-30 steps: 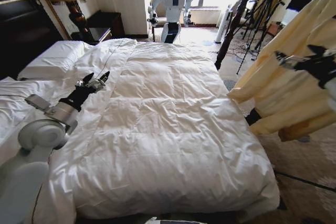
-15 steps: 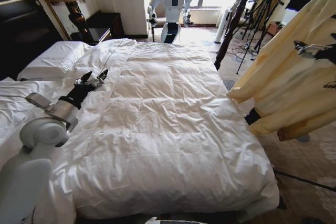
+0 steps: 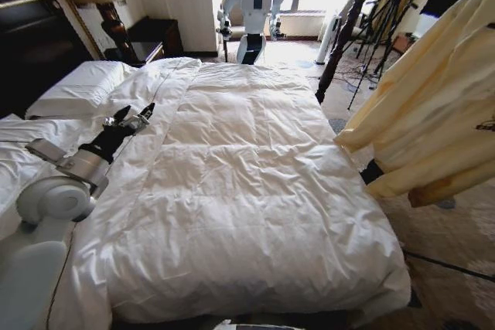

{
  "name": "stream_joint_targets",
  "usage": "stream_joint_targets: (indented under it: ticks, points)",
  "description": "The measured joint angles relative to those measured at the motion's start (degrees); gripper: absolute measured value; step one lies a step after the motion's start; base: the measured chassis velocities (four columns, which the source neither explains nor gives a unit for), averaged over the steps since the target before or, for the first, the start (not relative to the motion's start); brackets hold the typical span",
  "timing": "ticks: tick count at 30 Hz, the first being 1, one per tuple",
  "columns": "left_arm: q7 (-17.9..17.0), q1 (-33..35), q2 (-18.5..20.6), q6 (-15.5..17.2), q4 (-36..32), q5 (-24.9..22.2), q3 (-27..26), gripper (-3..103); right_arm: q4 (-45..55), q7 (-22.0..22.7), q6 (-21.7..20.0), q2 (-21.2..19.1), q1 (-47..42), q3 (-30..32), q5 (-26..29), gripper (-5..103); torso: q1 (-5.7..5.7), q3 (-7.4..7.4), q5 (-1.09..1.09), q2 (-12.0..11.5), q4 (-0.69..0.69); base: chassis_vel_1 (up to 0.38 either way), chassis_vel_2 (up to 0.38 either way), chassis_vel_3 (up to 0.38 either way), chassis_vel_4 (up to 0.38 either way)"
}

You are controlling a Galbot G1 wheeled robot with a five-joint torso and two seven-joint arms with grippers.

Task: Pick up the clothes from the bed and hang them on the clothes hanger.

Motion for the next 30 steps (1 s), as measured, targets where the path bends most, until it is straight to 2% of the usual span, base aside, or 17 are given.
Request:
stream_joint_targets:
  ticks: [1, 4, 8, 11, 15, 17, 19, 20, 22, 23, 24, 25, 26, 27, 28, 29, 30]
  points:
    - [0.0, 0.0, 0.0, 0.0, 0.0, 0.0, 0.0, 100, 0.0, 0.0, 0.0, 0.0, 0.0, 0.0, 0.0, 100, 0.0, 0.0, 0.0, 0.0, 0.0, 0.0, 0.0, 0.0, 0.0]
    - [-0.32, 0.2, 0.16, 0.07, -0.24, 0.02, 0.33, 100, -0.51, 1.22, 1.85, -1.38, 8.63, -13.05, -6.12, 100, 0.06, 0.03, -0.02, -0.02, 0.04, 0.0, 0.0, 0.0, 0.0]
    - [-0.25, 0.63, 0.07, 0.13, -0.25, 0.2, 0.43, 100, -1.16, 3.04, 2.92, -1.3, 13.97, -20.76, -9.42, 100, 0.03, 0.02, 0.04, -0.02, 0.03, 0.0, 0.0, 0.0, 0.0]
    - [0.16, -0.1, 0.53, 0.58, 0.11, 0.0, 0.84, 100, -0.53, 3.29, 1.81, -1.03, 13.73, -19.73, -9.16, 100, 0.02, 0.02, 0.0, -0.02, 0.02, 0.0, 0.0, 0.0, 0.0]
    - [0.59, -0.07, 1.34, 0.73, 0.69, -0.22, 0.23, 100, 0.85, 3.5, -0.85, 1.66, 10.64, -12.72, -5.01, 100, 0.04, 0.03, -0.04, -0.02, -0.03, 0.0, 0.0, 0.0, 0.0]
    - [0.71, 2.05, 1.24, 0.45, 0.14, -0.21, -2.05, 100, -0.1, 3.74, -1.87, 6.08, 8.84, -7.31, -0.7, 100, 0.03, 0.02, 0.04, -0.02, -0.05, 0.0, 0.0, 0.0, 0.0]
    - [0.51, 3.2, 0.7, -0.09, -0.57, -0.08, -2.74, 100, -2.45, 4.34, -3.36, 12.11, 7.82, -1.97, 3.68, 100, 0.01, 0.02, 0.02, -0.02, 0.03, 0.0, 0.0, 0.0, 0.0]
    - [0.51, 3.2, 0.7, -0.09, -0.57, -0.08, -2.74, 100, -2.45, 4.34, -3.36, 12.11, 7.82, -1.97, 3.68, 100, 0.01, 0.02, 0.02, -0.02, 0.03, 0.0, 0.0, 0.0, 0.0]
    - [0.18, 3.21, 0.13, -0.13, -1.52, 0.01, -2.45, 100, -7.14, 6.82, -6.05, 21.72, 9.11, 2.52, 8.09, 100, 0.02, 0.02, -0.08, -0.02, 0.02, 0.0, 0.0, 0.0, 0.0]
    - [0.11, 3.1, 0.06, -0.11, -1.84, 0.0, -2.29, 100, -9.76, 8.02, -6.86, 25.74, 9.79, 3.66, 9.55, 100, 0.04, 0.02, -0.06, -0.02, 0.03, 0.0, 0.0, 0.0, 0.0]
    - [0.11, 3.1, 0.06, -0.11, -1.84, 0.0, -2.29, 100, -9.76, 8.02, -6.86, 25.74, 9.79, 3.66, 9.55, 100, 0.04, 0.02, -0.06, -0.02, 0.03, 0.0, 0.0, 0.0, 0.0]
    - [0.08, 2.94, 0.03, 0.0, -2.11, -0.03, -2.27, 100, -13.2, 8.78, -8.05, 29.99, 10.45, 4.63, 11.04, 100, 0.05, 0.03, 0.01, -0.03, 0.04, 0.0, 0.0, 0.0, 0.0]
    - [0.07, 2.91, 0.02, 0.02, -2.13, -0.04, -2.27, 100, -13.77, 8.84, -8.25, 30.67, 10.56, 4.76, 11.28, 100, 0.05, 0.04, 0.02, -0.03, 0.04, 0.0, 0.0, 0.0, 0.0]
    - [0.05, 2.75, 0.04, 0.16, -2.2, -0.16, -2.38, 100, -19.51, 9.05, -9.72, 37.54, 11.55, 5.32, 13.48, 100, 0.05, 0.03, 0.02, -0.03, -0.01, 0.0, 0.0, 0.0, 0.0]
    - [0.08, 2.72, 0.05, 0.2, -2.18, -0.18, -2.48, 100, -22.17, 9.06, -10.13, 40.69, 11.79, 5.36, 14.1, 100, 0.05, 0.03, -0.01, -0.03, -0.01, 0.0, 0.0, 0.0, 0.0]
    - [0.08, 2.72, 0.05, 0.2, -2.18, -0.18, -2.48, 100, -22.17, 9.06, -10.13, 40.69, 11.79, 5.36, 14.1, 100, 0.05, 0.03, -0.01, -0.03, -0.01, 0.0, 0.0, 0.0, 0.0]
    - [0.08, 2.69, 0.1, 0.21, -2.09, -0.22, -2.7, 100, -25.08, 8.92, -10.13, 44.37, 11.91, 5.29, 14.5, 100, 0.04, 0.03, -0.02, -0.03, -0.01, 0.0, 0.0, 0.0, 0.0]
